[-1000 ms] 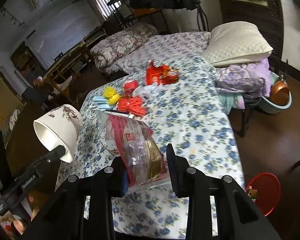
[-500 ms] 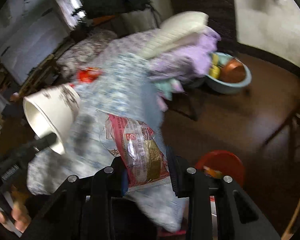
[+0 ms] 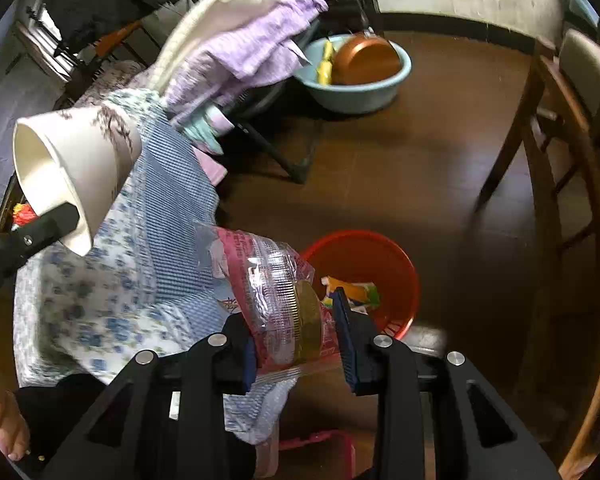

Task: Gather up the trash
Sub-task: 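Carry the bag and cup to the red wastebasket and release both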

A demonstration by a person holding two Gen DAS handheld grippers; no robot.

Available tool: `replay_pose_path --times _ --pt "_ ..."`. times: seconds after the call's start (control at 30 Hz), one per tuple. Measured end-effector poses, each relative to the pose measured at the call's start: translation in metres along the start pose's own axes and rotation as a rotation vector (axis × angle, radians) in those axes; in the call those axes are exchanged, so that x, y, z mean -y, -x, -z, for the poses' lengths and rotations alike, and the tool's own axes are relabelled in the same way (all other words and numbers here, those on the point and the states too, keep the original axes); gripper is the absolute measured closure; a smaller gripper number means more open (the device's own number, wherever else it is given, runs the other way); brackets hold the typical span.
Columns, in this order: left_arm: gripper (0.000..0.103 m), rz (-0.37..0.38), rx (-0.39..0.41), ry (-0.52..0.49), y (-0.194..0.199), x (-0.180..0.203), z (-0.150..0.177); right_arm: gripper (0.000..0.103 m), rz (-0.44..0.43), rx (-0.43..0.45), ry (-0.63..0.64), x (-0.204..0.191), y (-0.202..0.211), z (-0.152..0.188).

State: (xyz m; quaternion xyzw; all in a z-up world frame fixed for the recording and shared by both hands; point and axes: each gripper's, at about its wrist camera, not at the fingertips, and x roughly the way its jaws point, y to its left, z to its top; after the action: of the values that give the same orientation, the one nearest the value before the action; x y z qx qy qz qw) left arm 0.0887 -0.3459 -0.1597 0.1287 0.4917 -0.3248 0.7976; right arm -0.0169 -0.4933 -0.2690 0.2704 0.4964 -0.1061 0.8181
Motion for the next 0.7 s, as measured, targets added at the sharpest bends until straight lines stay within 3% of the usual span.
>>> replay_pose_path --times 0.23,0.4,0.6,0.7 --pt "0.099 -0.004 -0.07 -0.014 -0.036 0.01 0.005 0.07 0.021 -0.083 -0.04 0.023 -0.056 0.004" --pt "0.099 -0.018 -0.1 -0.017 -0.052 0.01 0.008 0.054 0.051 -0.103 -0.048 0.033 -0.087 0.002" --pt "0.099 -0.014 -0.132 -0.031 -0.066 0.014 0.011 0.045 0.069 -0.116 -0.056 0.043 -0.094 0.006" --pt "0.099 0.007 -0.155 -0.032 -0.074 0.018 0.013 0.045 0.079 -0.136 -0.056 0.049 -0.093 0.01"
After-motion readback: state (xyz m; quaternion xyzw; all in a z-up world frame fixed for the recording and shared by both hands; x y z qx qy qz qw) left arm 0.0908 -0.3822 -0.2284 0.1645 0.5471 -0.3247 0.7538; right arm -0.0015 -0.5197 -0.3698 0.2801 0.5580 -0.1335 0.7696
